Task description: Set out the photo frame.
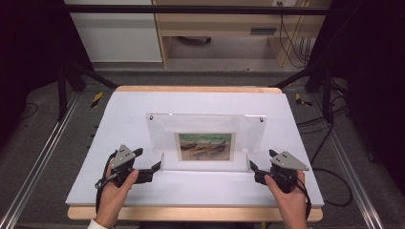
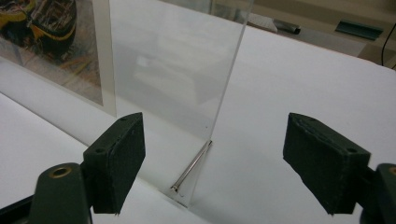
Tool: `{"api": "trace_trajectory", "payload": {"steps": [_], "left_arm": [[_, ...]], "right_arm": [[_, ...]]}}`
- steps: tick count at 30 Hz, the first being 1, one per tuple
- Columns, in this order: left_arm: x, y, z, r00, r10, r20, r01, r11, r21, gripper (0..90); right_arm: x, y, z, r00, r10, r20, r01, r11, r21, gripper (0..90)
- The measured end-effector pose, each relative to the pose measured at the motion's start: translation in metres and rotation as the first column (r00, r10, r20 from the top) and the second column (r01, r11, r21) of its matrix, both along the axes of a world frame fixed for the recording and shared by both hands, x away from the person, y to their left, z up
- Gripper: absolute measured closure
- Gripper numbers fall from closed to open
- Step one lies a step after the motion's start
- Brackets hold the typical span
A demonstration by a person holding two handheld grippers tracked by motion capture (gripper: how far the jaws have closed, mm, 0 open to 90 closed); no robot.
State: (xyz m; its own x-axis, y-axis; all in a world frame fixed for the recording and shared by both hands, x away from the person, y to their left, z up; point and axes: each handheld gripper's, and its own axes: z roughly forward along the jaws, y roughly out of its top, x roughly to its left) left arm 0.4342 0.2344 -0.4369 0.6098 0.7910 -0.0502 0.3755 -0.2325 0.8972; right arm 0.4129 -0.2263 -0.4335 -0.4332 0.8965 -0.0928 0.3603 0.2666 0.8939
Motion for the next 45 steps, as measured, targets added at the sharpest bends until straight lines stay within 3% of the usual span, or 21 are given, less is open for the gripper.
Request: {"api": "trace_trajectory", "payload": {"steps": [5,16,21,32,45], "left_arm": [[-0.002,0.006,0.003,0.9998,0.016,0.015,-0.016,0.9998,-0.008,11.3],[-0.002,0.021,0.001,0.9958,0.061,0.069,-0.067,0.9944,0.082,11.3],[0.000,0.029,0.000,0.9930,0.081,0.086,-0.088,0.9925,0.085,11.3],[0.006,0.050,-0.003,0.9878,0.130,0.085,-0.137,0.9881,0.071,11.3],[0.013,0.076,-0.010,0.9816,0.184,0.051,-0.187,0.9806,0.059,11.2]], "right_arm": [[-0.005,-0.006,0.001,0.9995,-0.012,0.029,0.012,0.9999,-0.007,21.1],[-0.014,-0.030,0.001,0.9975,-0.051,0.049,0.051,0.9987,0.009,20.6],[-0.016,-0.042,-0.001,0.9958,-0.079,0.045,0.079,0.9968,0.014,19.5],[-0.017,-0.054,-0.004,0.9936,-0.107,0.035,0.107,0.9942,0.011,17.6],[-0.012,-0.062,-0.011,0.9912,-0.132,0.007,0.133,0.9911,-0.015,15.3]]}}
